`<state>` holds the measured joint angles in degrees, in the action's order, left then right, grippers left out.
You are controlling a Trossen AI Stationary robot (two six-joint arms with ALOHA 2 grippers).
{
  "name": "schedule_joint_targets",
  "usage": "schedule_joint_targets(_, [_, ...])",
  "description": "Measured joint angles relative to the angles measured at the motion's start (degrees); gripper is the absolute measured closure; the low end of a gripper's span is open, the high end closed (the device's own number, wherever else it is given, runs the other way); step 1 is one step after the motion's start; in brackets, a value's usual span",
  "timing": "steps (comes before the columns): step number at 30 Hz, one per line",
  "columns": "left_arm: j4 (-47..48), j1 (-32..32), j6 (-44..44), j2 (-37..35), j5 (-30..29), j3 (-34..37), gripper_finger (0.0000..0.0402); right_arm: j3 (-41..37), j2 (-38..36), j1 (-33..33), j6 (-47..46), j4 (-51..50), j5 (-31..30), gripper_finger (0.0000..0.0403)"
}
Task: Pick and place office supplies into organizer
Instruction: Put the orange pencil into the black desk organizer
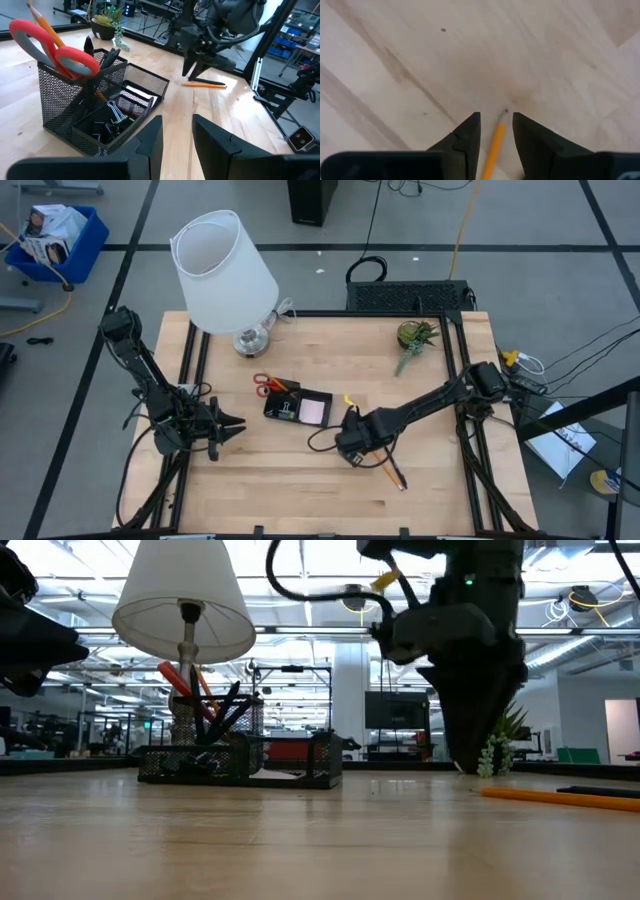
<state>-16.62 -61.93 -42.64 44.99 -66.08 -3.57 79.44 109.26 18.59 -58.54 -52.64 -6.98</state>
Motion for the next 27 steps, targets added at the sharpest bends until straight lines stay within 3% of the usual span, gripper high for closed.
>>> schedule_joint_targets(8, [0.15,0.00,-0.75,0.02,0.06,0.00,0.0293,-4.46,0.07,0.26,-2.61,2.41,4.21,0.0298])
schedule_joint_targets(23, [0.13,-0.01,-1.40,0.00,0.06,0.00,0.0293,-12.07,-0.36,1.76,-4.71,11.24,3.47,0.0300])
schedule_joint_targets(27, [0.13,0.00,-1.39,0.00,0.04,0.00,0.0293,-12.11,-0.29,1.91,-5.54,11.50,2.86,0.0321])
